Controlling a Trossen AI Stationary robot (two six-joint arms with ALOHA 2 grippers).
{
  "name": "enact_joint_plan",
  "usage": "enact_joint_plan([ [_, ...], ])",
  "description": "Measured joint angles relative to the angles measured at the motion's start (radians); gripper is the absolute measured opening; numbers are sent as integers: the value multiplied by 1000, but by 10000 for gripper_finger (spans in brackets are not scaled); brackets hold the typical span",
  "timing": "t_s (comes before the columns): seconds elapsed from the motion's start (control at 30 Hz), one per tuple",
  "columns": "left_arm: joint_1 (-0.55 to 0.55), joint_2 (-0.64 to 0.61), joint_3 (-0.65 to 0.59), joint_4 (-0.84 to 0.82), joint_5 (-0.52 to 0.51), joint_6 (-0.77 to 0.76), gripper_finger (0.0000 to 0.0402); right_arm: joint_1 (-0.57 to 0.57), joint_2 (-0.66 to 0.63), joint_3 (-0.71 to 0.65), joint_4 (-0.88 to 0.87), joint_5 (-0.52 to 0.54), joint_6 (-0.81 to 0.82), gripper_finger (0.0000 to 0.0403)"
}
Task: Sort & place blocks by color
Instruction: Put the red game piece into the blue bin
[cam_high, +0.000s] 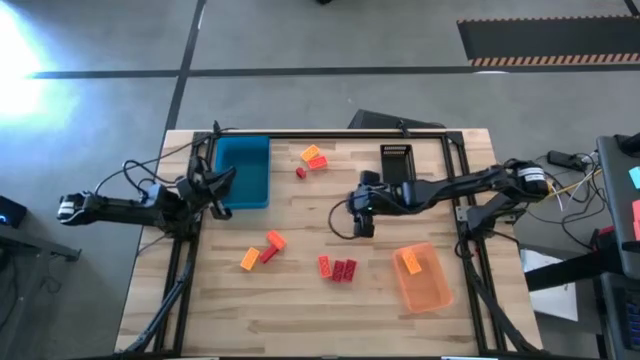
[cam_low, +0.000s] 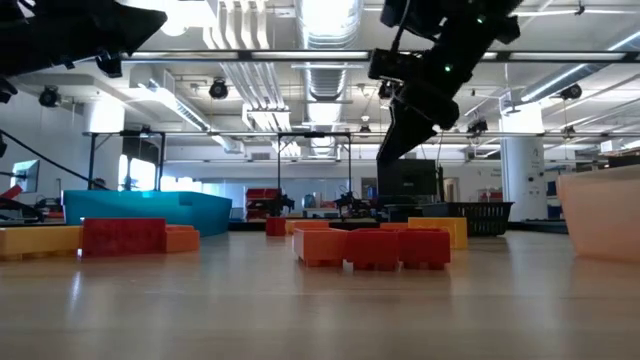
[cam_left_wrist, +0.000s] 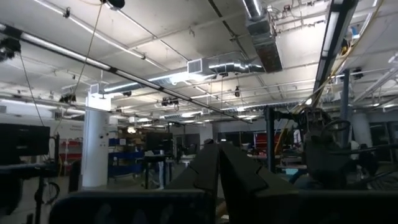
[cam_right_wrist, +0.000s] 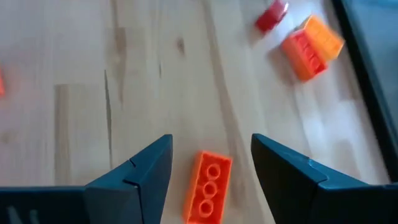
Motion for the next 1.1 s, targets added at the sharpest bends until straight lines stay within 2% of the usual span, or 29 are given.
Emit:
enact_joint_plan([
  [0.2, 0, 40, 30, 1, -4, -114, 0, -1, -64, -131, 305, 7, -103, 208],
  [0.4, 0, 119, 116, 0, -5, -184, 0, -10, -133, -250, 629, 3, -246, 205],
  [0.53, 0, 224, 207, -52, -7, -197, 0, -23, -199, -333, 851, -10, -353, 199],
  [0.63, 0, 311, 297, -144, -8, -222, 0, -41, -266, -382, 909, -63, -395, 192],
  [0.8, 1, 445, 476, -396, -78, -303, 0, -86, -396, -439, 915, -141, -372, 178],
  [0.9, 7, 526, 601, -620, -110, -357, 0, -101, -468, -469, 911, -155, -348, 170],
  [1.1, 71, 699, 863, -1095, -110, -494, 0, -103, -568, -511, 898, -156, -278, 157],
])
